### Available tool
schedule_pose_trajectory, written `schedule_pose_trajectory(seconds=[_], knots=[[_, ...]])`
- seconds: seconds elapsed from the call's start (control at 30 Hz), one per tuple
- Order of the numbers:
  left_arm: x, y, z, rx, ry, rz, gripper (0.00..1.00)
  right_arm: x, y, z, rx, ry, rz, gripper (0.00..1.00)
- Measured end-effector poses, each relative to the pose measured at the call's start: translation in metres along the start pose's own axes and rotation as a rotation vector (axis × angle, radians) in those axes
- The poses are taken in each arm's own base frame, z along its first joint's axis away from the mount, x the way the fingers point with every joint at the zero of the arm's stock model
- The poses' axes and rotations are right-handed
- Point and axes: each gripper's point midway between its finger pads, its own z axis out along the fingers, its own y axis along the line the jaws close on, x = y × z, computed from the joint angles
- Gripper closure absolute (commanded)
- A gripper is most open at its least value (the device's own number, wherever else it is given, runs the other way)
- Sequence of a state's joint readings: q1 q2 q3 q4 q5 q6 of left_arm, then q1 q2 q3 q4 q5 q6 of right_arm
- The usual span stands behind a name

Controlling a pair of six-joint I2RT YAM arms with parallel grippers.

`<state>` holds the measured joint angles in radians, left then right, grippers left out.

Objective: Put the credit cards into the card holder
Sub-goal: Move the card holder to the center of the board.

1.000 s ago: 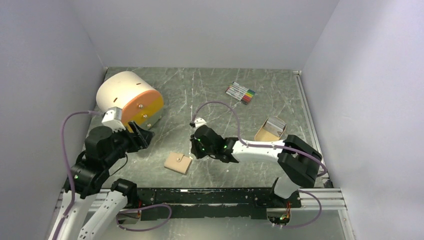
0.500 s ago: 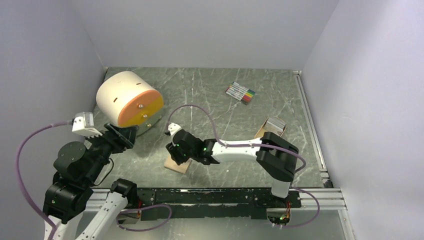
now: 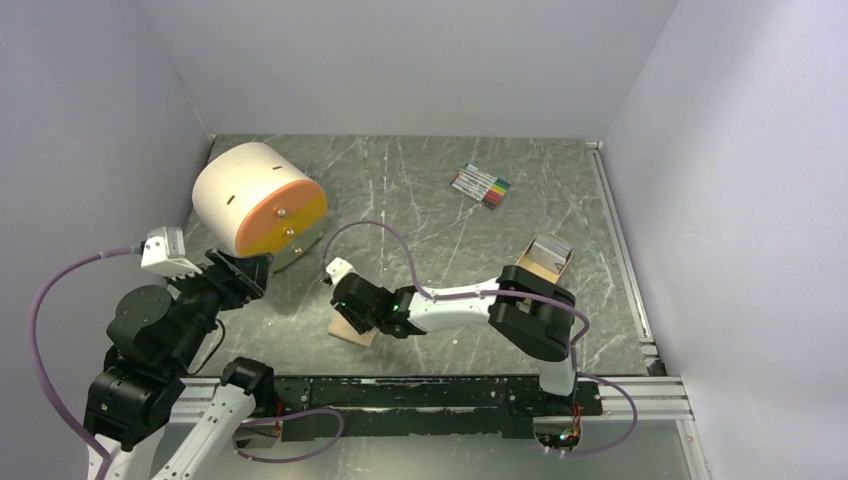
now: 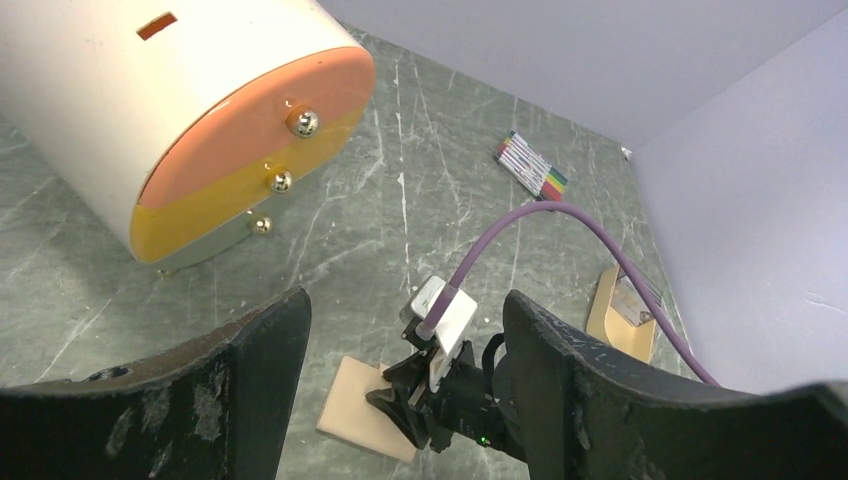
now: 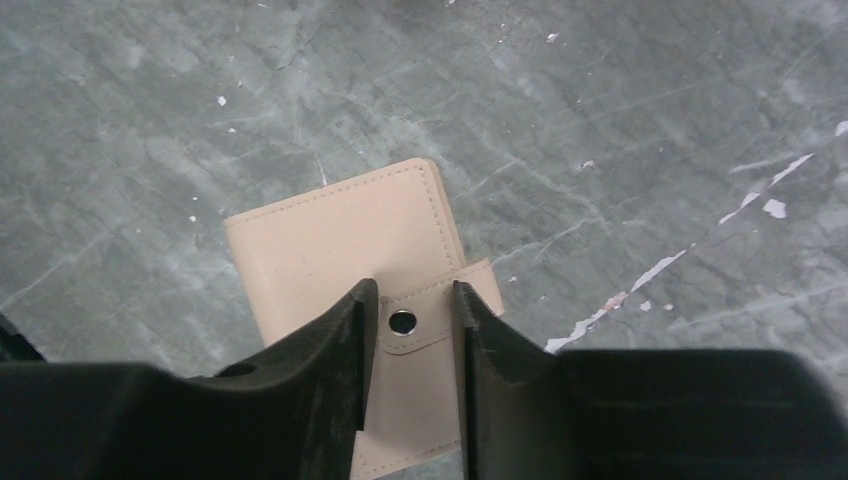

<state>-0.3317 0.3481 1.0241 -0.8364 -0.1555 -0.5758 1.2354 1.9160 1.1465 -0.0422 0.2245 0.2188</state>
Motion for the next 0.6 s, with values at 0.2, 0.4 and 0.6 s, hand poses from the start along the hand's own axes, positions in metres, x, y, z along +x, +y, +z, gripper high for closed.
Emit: schedule_pose_trajectory(seconds=[0.2,0.4,0.6], knots=[[0.002,0.001,0.001,0.0,0.004,0.0,0.25,0.002,-0.006,-0.003,0.051,-0.031,0.009,1.0],[0.024,0.007,0.012,-0.013,0.073,0.004,0.26,0.015,-0.025,-0.016,0.084,-0.033,0.09,1.0],[0.07,0.008,0.041,0.005,0.236,-0.011,0.33,0.033,-0.065,-0.035,0.072,-0.024,0.316,1.0]])
